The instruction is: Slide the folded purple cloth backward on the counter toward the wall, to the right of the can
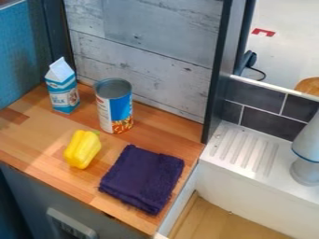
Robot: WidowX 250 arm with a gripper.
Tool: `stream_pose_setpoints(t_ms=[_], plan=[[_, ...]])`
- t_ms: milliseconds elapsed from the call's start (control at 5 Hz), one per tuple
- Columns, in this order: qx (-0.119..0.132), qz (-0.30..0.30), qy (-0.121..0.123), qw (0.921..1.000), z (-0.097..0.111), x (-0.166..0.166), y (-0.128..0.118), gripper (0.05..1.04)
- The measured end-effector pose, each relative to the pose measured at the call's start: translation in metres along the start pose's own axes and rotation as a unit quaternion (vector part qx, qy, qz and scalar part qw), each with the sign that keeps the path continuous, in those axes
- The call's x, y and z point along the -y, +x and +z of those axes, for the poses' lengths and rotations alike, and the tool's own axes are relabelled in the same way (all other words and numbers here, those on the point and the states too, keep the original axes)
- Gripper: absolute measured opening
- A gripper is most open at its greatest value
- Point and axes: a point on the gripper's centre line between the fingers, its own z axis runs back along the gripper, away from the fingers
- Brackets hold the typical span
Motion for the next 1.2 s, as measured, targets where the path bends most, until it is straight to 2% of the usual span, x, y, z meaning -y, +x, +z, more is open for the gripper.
stream_pose_setpoints(t_ms=[200, 400, 600, 800, 1000, 1200], plan=[[-0.028, -0.003, -0.006, 0.9996, -0.020, 0.002, -0.001, 1.008], [-0.062, -0.023, -0.035, 0.9972, -0.054, 0.011, -0.014, 1.008], [-0.058, -0.048, -0.051, 0.9959, -0.060, 0.020, -0.029, 1.008], [-0.031, -0.095, -0.039, 0.9942, -0.068, 0.038, -0.050, 1.008], [-0.026, -0.120, -0.009, 0.9923, -0.087, 0.048, -0.065, 1.008], [-0.038, -0.148, 0.005, 0.9882, -0.101, 0.062, -0.078, 1.008]])
